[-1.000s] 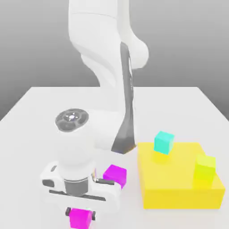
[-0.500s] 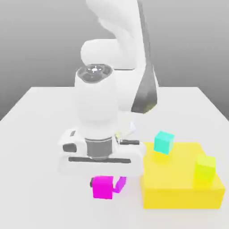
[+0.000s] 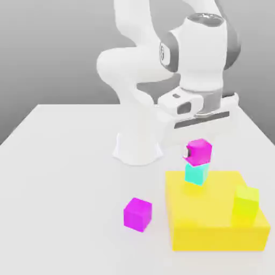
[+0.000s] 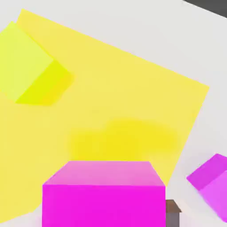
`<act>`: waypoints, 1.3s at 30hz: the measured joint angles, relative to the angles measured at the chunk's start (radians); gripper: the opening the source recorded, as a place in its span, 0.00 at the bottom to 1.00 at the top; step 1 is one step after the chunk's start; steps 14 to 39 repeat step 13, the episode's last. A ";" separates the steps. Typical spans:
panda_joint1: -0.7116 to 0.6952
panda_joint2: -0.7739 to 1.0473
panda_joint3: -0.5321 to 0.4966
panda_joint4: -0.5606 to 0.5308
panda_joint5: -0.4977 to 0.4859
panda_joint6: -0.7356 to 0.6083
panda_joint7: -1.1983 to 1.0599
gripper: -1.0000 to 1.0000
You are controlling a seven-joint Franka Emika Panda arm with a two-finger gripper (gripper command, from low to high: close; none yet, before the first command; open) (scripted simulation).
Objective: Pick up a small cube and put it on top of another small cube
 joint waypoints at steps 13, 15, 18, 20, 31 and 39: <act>0.064 0.089 0.071 -0.123 0.036 0.212 -0.019 1.00; 0.064 0.089 0.071 -0.123 0.036 0.212 -0.019 1.00; 0.064 0.089 0.071 -0.123 0.036 0.212 -0.019 1.00; 0.064 0.089 0.071 -0.123 0.036 0.212 -0.019 1.00; 0.064 0.089 0.071 -0.123 0.036 0.212 -0.019 1.00; 0.064 0.089 0.071 -0.123 0.036 0.212 -0.019 1.00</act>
